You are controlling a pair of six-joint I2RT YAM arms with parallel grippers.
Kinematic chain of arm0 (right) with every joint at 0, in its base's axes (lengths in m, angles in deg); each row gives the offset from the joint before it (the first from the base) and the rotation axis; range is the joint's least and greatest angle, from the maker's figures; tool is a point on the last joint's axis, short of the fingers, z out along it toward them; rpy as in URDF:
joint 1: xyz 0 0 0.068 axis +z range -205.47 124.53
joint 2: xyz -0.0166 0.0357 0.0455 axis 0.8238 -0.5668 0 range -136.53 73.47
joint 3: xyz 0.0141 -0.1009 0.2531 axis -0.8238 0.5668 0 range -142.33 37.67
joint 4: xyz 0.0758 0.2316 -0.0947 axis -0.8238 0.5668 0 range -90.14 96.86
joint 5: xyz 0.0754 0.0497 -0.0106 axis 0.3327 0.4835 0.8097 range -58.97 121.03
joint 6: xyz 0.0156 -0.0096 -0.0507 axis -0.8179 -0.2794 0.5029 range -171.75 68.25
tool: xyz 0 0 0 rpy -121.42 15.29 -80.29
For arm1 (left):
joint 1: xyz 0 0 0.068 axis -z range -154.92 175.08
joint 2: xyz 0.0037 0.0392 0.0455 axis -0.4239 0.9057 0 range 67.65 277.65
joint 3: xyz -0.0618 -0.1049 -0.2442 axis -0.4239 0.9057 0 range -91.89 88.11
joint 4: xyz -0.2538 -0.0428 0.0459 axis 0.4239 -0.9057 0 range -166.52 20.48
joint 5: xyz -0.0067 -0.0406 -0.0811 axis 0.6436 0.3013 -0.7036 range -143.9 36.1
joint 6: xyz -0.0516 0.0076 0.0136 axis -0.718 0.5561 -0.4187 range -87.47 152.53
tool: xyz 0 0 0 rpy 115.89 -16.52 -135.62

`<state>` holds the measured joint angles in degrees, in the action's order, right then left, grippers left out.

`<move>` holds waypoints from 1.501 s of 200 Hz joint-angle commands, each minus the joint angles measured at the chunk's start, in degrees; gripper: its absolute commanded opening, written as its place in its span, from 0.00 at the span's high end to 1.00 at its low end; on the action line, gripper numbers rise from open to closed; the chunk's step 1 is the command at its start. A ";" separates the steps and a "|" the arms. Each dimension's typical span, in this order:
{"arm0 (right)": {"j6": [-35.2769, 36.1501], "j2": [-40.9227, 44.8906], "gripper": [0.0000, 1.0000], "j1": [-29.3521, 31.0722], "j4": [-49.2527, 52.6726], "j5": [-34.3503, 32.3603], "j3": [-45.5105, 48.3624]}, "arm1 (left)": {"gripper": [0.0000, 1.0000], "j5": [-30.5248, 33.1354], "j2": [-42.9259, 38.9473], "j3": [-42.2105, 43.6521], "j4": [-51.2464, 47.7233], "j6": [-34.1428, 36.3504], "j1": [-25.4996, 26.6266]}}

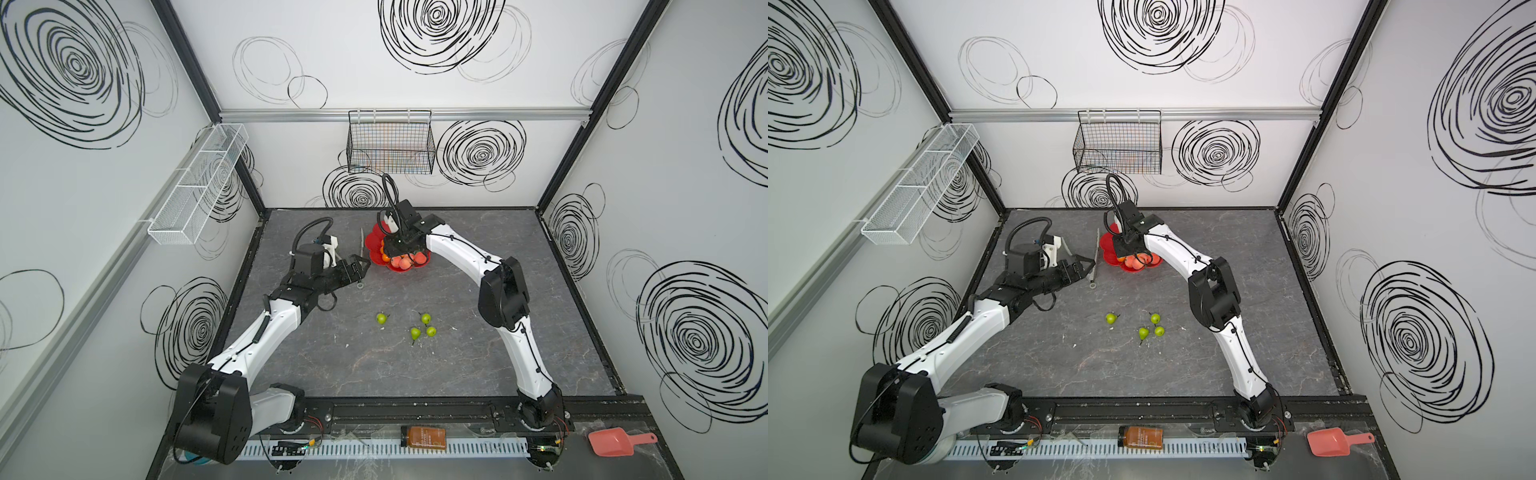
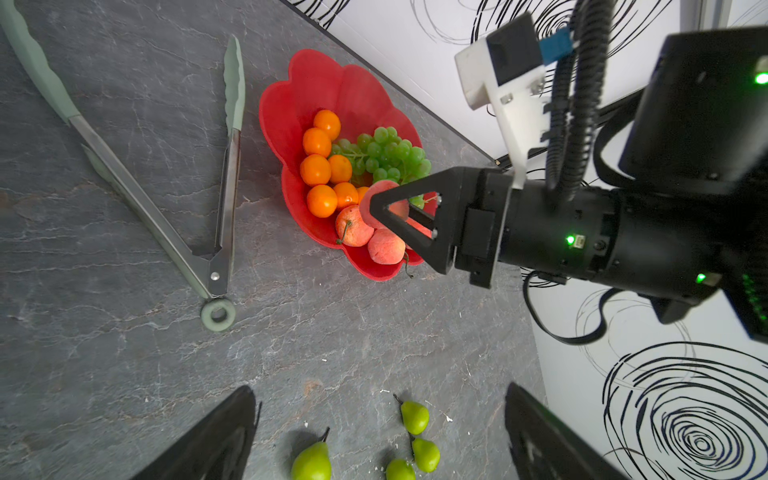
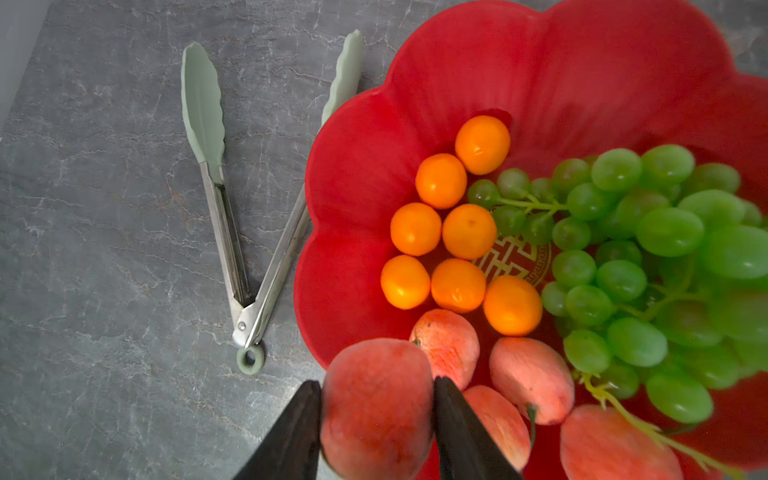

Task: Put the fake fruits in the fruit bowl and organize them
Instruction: 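Lower the peach into the bowl and open the right gripper, then move the right gripper down to a small green pear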

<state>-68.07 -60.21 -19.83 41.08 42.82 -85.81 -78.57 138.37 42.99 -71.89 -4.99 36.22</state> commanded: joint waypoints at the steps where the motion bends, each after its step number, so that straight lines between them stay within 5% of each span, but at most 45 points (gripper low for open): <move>1: 1.62 -1.62 0.55 -0.30 1.55 0.92 -2.27 | 0.04 -1.16 0.77 -1.26 2.96 0.95 -0.59; 147: 2.20 -4.48 0.48 -0.83 1.07 1.54 -3.87 | 0.04 -1.52 0.65 -0.82 2.30 1.15 -1.04; 244: 1.47 2.68 0.49 -1.21 5.71 -0.25 -4.30 | 0.04 -1.00 -5.26 -0.29 -3.55 3.35 -0.04; 300: -0.01 21.23 0.50 0.05 -3.73 -3.04 22.80 | 0.04 1.90 -14.58 4.41 -8.91 3.69 4.89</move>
<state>-66.98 -47.19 -20.27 41.56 41.57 -72.06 -78.57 127.24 45.09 -78.41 -2.23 38.84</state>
